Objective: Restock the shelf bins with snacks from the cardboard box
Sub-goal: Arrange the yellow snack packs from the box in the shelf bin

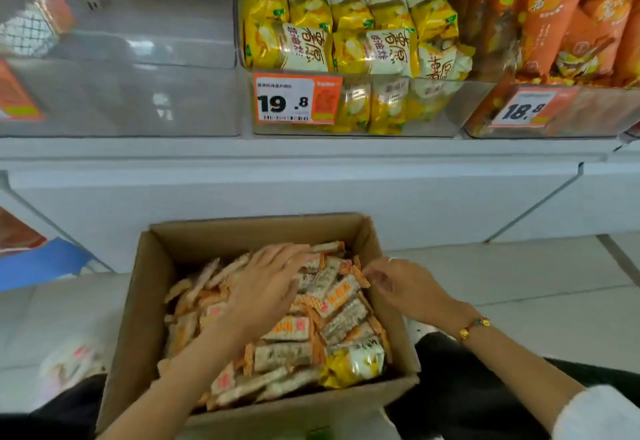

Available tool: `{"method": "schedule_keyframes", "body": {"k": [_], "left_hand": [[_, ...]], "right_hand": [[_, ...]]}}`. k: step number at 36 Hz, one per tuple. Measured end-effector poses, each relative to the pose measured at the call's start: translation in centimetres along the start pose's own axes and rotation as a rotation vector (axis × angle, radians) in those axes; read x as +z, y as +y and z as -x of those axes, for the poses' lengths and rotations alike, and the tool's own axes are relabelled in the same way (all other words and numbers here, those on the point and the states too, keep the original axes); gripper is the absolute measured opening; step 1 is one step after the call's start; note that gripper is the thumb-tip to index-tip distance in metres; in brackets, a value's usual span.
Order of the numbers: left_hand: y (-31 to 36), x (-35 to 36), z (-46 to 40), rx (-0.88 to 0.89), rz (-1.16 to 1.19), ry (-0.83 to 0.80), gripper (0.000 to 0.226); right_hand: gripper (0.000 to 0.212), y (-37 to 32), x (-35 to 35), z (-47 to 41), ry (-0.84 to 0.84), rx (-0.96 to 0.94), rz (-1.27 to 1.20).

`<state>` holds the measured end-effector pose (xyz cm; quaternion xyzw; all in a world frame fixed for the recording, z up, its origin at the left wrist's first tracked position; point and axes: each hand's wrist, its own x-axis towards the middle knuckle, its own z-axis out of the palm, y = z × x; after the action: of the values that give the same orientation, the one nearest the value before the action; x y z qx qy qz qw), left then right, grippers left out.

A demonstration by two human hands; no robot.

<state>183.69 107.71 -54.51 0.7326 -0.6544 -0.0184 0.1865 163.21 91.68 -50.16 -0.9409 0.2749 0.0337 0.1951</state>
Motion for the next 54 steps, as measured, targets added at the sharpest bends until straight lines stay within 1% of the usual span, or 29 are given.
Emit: {"method": "schedule_keyframes", "body": {"k": [3, 6, 7, 8, 10, 12, 15, 18, 19, 21, 23, 25, 26, 28, 30, 33, 35, 38, 40, 41, 42, 43, 44, 45, 47, 52, 54], "left_hand": [[-0.2, 2.5, 2.1, -0.023, -0.019, -0.269, 0.051], [-0.8, 4.2, 4.3, -0.097, -0.089, -0.582, 0.057], [-0.9, 4.7, 4.9, -0.096, -0.141, -0.655, 0.057], [-1.1, 5.1, 5.4, -0.085, -0.182, -0.690, 0.057], [-1.3, 5.7, 5.9, -0.094, -0.203, -0.725, 0.057], [-1.3, 5.6, 5.9, -0.099, -0.209, -0.733, 0.057], [-1.2, 5.5, 6.0, -0.097, -0.205, -0.718, 0.057], [-1.1, 5.6, 6.5, -0.128, -0.153, -0.701, 0.066], [-0.9, 5.2, 6.5, -0.150, -0.121, -0.694, 0.064], [-0.5, 4.1, 6.3, -0.207, -0.050, -0.645, 0.053], [0.0, 2.7, 5.4, -0.242, -0.001, -0.511, 0.051], [0.4, 0.7, 3.6, -0.271, 0.061, -0.298, 0.045], [0.6, -0.6, 2.5, -0.281, 0.102, -0.172, 0.041], [1.1, -3.7, -0.3, -0.237, 0.116, 0.102, 0.034], [1.8, -7.4, -3.2, -0.158, 0.089, 0.346, 0.036], [3.2, -13.0, -7.6, -0.072, 0.062, 0.546, 0.035], [3.7, -15.7, -10.6, 0.005, -0.009, 0.636, 0.034], [4.3, -18.4, -15.3, 0.109, -0.082, 0.632, 0.035], [4.8, -19.2, -18.2, 0.148, -0.167, 0.602, 0.035], [5.1, -19.4, -19.3, 0.147, -0.216, 0.556, 0.037], [5.4, -19.5, -20.3, 0.139, -0.252, 0.475, 0.040], [5.6, -19.3, -21.0, 0.125, -0.280, 0.385, 0.042], [5.6, -19.1, -21.6, 0.101, -0.306, 0.292, 0.044], [5.5, -18.7, -22.1, 0.071, -0.339, 0.221, 0.046], [5.2, -18.2, -22.4, 0.018, -0.385, 0.151, 0.047], [4.4, -17.6, -22.2, 0.033, -0.337, 0.189, 0.047], [4.1, -17.5, -22.0, 0.041, -0.329, 0.200, 0.047]], "right_hand": [[0.029, 0.2, 2.2, 1.1, -0.185, -0.011, 0.040], [0.042, 0.0, 3.7, 1.5, -0.363, -0.057, 0.053], [0.048, -0.2, 4.2, 1.6, -0.394, -0.076, 0.046], [0.052, -0.4, 4.5, 1.6, -0.416, -0.098, 0.053], [0.060, -0.9, 5.3, 1.5, -0.474, -0.128, 0.094], [0.065, -1.2, 6.0, 1.3, -0.569, -0.125, 0.125], [0.061, -1.2, 7.0, 1.2, -0.683, -0.160, 0.142], [0.057, -1.3, 7.0, 1.2, -0.710, -0.164, 0.139], [0.054, -1.5, 6.8, 1.2, -0.708, -0.153, 0.104], [0.052, -1.9, 5.9, 0.8, -0.691, -0.112, -0.017], [0.056, -2.3, 3.9, 0.2, -0.635, -0.053, -0.160], [0.054, -2.8, 0.9, -0.7, -0.498, -0.007, -0.293], [0.049, -3.0, -0.8, -1.2, -0.400, 0.003, -0.368], [0.041, -3.1, -4.1, -2.2, -0.174, 0.006, -0.487], [0.042, -2.7, -7.3, -3.2, 0.053, -0.027, -0.541], [0.046, -2.7, -12.9, -4.5, 0.353, -0.080, -0.534], [0.044, -2.9, -16.5, -5.2, 0.486, -0.123, -0.538], [0.048, -2.7, -20.9, -6.0, 0.608, -0.204, -0.436], [0.050, -1.8, -23.3, -6.7, 0.694, -0.223, -0.241], [0.050, -1.1, -24.2, -7.2, 0.736, -0.225, -0.100], [0.051, -0.3, -24.9, -7.7, 0.763, -0.231, 0.053], [0.051, 0.7, -25.2, -8.2, 0.760, -0.229, 0.176], [0.051, 1.6, -25.3, -8.7, 0.722, -0.217, 0.242], [0.051, 2.4, -25.1, -9.2, 0.663, -0.202, 0.246], [0.051, 3.5, -24.1, -10.0, 0.601, -0.206, 0.170], [0.047, 4.0, -21.8, -10.1, 0.665, -0.329, 0.032], [0.044, 4.3, -21.3, -9.6, 0.696, -0.345, -0.014]]}}
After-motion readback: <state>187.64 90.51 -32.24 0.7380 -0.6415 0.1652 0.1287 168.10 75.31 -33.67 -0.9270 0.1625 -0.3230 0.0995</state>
